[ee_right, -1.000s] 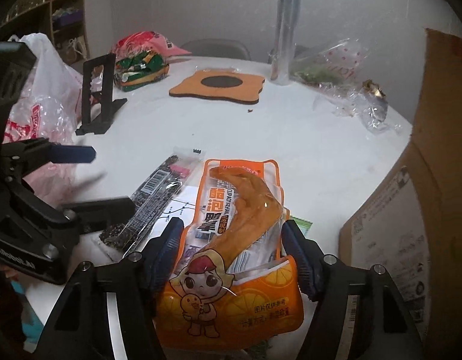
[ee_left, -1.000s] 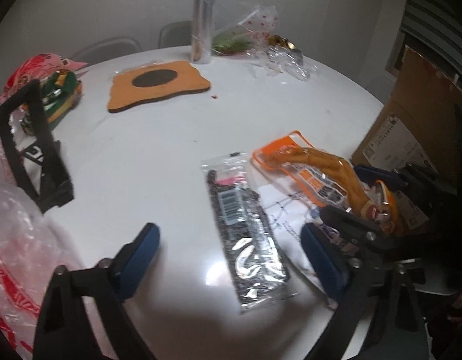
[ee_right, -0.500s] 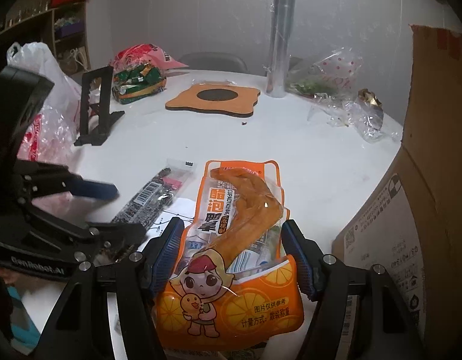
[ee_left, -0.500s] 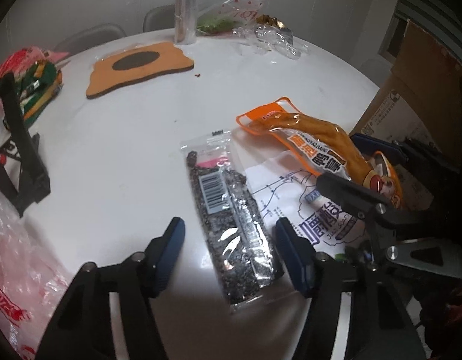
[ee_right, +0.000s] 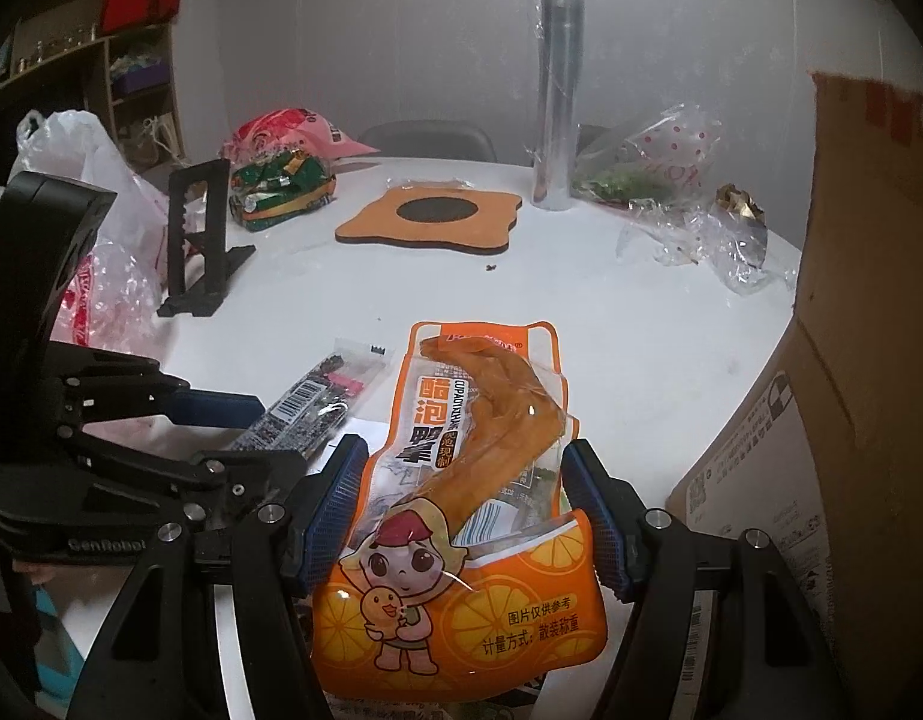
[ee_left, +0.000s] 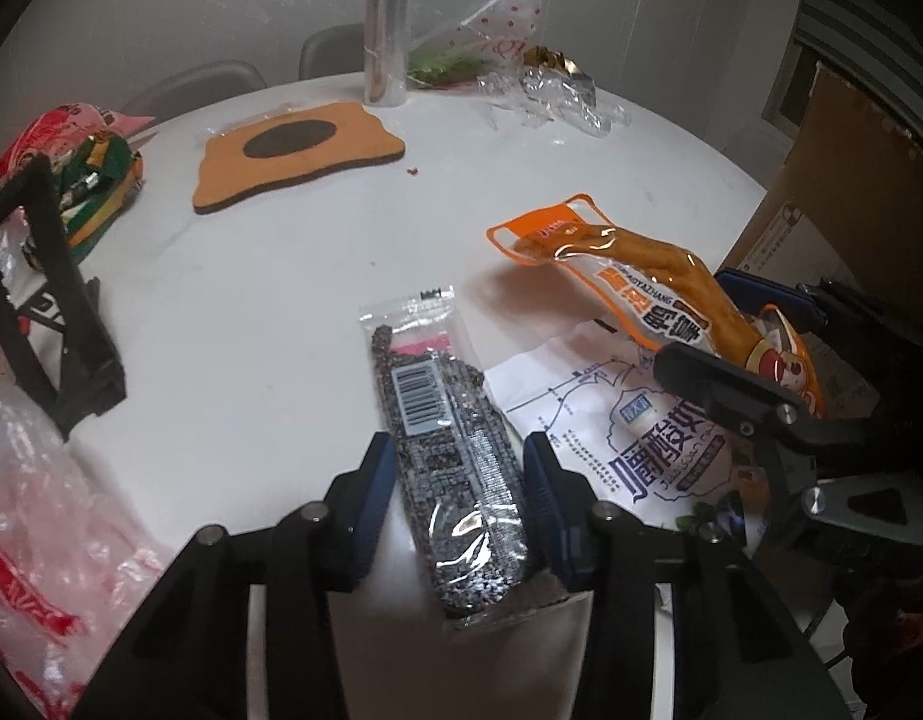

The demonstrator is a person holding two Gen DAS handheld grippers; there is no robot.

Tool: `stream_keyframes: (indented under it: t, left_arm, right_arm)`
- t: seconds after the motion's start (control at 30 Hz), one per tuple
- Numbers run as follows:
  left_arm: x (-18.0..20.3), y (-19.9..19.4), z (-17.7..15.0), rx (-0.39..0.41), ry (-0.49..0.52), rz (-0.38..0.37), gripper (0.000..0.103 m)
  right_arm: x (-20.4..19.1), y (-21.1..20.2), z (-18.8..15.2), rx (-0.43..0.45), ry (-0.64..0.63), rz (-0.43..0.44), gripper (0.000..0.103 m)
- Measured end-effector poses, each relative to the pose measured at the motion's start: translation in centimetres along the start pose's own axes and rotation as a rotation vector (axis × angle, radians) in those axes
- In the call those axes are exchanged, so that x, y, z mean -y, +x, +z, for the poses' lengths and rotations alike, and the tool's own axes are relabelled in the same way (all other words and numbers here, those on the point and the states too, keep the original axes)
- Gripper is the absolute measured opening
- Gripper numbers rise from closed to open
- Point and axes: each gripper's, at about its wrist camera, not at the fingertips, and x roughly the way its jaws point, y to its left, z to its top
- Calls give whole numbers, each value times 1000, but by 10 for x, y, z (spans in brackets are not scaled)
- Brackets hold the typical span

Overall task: Organize snacks
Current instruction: 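Grasp the orange snack pack with the right gripper while the left gripper grasps the dark seed bar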

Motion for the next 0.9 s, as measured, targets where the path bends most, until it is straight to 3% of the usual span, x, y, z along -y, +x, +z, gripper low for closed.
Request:
stream_keyframes:
  t: [0.2,0.23,0.27,0.3,0.43,0.47,0.57,0.83,0.9]
  left_arm:
    - [-2,-14,1,38,-1,-2,39]
    - [-2,-17,0,47,-1,0,36]
    - [-2,-19,0,53,-1,2,16]
    - [-3,-20,0,46,-8,-12,11]
    - [0,-12,-7,8,13,10,11]
    - [0,-9,-10,-4,-3,3,17]
    - [-4,-5,-12,5,-57,-2,61]
    - [5,6,-7,-3,-61,-23,61]
    - [8,7,-6,5,-47,-1,49]
  right_arm:
    - [-5,-12,8,19,-12,18,64]
    - [-8,-15,11,27,-19,17,64]
    - [-10,-19,13,34,-27,15,64]
    - [-13,-23,15,43,-36,11,64]
    - [-18,-30,21,59,-61,-2,64]
    - [-18,-30,20,55,-60,-2,64]
    - [-19,-30,18,48,-63,-6,64]
    - [-14,-23,15,37,-56,17,64]
    - [-12,-22,15,34,-57,19,64]
